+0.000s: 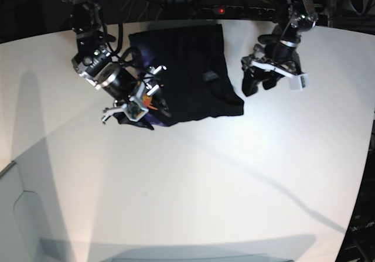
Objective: Fold the T-shirt properly
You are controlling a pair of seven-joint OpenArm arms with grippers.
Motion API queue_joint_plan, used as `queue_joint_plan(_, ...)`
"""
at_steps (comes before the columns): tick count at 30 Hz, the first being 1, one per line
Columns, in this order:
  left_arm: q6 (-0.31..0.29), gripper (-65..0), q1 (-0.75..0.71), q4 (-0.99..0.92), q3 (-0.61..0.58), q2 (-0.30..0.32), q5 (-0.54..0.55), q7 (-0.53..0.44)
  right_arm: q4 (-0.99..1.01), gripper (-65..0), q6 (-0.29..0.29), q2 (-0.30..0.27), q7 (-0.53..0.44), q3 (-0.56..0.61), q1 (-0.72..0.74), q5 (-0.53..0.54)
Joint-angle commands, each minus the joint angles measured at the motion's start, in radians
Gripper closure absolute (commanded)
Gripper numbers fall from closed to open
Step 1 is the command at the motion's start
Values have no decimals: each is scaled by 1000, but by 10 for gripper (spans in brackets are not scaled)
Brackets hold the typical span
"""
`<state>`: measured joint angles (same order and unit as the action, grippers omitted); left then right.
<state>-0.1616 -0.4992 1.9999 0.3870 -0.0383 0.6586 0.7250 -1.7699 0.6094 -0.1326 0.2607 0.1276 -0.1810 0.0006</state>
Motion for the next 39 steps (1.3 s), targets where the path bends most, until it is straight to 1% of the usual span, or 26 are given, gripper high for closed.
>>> queue_joint_plan(1, -5, -394, -14, 22, -35, 2, 34, -15, -3, -323, 11, 0, -27, -12, 7, 16)
queue_joint_plan(3, -5, -394, -32, 22, -116, 19, 74, -15, 18, -323, 11, 0, -27, -33, 4, 16)
queue_joint_plan(6, -3, -394, -69, 22, -222, 76, 89, -17, 35, -323, 11, 0, -27, -53, 4, 16)
queue_joint_plan(10, -2, -394, -109, 15, -260, 117, 79, -17, 35, -323, 11, 0, -21, -62, 4, 14)
queue_joint_plan(13, -2, -394, -137, 12, -245, 117, 30, -15, 35, -323, 11, -2, -19, -62, 4, 14)
queue_joint_plan(17, -2, -394, -152, 12, -164, 117, -63, -15, 35, -323, 11, -2, -19, -62, 4, 14)
queue_joint_plan(24, -3, -393, -174, 17, 2, 117, -66, -15, 35, -323, 11, -2, -18, -62, 4, 14)
queue_joint_plan(32, -3, -393, -180, 14, 117, 111, -64, -15, 35, -323, 11, 0, -18, -64, 4, 14)
queue_joint_plan(33, -3, -393, -180, 15, 123, 108, -56, -15, 34, -323, 11, 0, -18, -65, 4, 14)
queue_joint_plan(35, -3, -393, -177, 15, 120, 108, -7, -15, 26, -323, 11, 0, -18, -65, 4, 14)
queue_joint_plan(37, -3, -393, -152, 17, 111, 108, 76, -15, 14, -323, 11, 0, -18, -67, -8, 14)
queue_joint_plan(39, -2, -393, -131, 17, 76, 107, 149, -15, -3, -323, 11, 1, -21, -79, -24, 14)
